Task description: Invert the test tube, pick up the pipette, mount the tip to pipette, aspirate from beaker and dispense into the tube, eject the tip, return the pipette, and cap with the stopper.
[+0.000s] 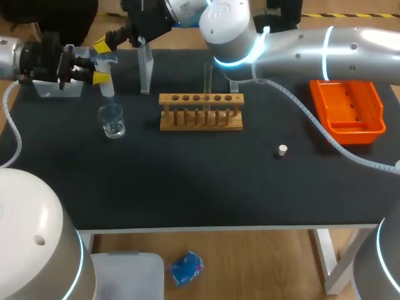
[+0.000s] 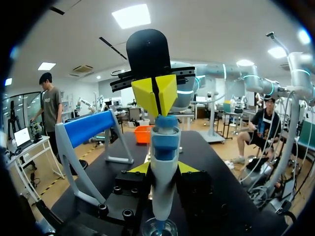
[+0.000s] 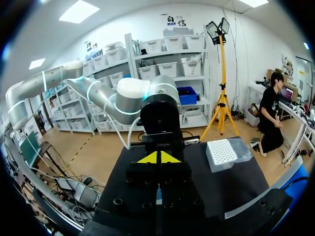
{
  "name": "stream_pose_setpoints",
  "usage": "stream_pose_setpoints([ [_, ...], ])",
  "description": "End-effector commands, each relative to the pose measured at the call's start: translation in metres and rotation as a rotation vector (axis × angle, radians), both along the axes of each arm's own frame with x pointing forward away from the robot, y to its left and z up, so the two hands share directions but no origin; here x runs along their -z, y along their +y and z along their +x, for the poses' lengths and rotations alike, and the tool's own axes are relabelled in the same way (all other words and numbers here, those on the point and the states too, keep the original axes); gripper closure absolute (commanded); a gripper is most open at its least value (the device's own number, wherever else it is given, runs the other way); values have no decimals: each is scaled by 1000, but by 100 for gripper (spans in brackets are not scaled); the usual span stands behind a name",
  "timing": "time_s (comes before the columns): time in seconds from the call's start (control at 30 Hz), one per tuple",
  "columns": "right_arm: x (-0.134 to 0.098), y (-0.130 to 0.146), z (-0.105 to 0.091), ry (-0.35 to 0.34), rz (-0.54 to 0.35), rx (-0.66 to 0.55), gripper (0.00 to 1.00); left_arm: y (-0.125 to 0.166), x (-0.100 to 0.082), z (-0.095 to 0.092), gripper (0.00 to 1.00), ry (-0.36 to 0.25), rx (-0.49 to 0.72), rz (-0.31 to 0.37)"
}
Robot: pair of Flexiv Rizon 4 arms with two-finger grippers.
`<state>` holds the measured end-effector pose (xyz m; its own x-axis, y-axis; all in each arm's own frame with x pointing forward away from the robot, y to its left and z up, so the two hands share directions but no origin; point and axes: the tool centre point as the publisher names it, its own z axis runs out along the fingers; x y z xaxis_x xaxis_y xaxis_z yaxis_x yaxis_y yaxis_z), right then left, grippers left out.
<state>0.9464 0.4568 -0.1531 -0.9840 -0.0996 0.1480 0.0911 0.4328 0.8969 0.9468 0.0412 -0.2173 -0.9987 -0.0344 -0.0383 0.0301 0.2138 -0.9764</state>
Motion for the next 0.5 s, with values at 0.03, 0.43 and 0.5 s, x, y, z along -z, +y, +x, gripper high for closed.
stream_pose_setpoints([
  [0.03, -4, -3, -4, -10, -1, 0, 100, 1, -4, 2, 100, 1, -1, 1],
  [0.43, -16, -3, -3, -38, 8, -7, 100, 1, -4, 2, 100, 1, -1, 1],
  [0.5, -18, -3, -3, -42, 10, -7, 100, 1, -4, 2, 100, 1, -1, 1],
])
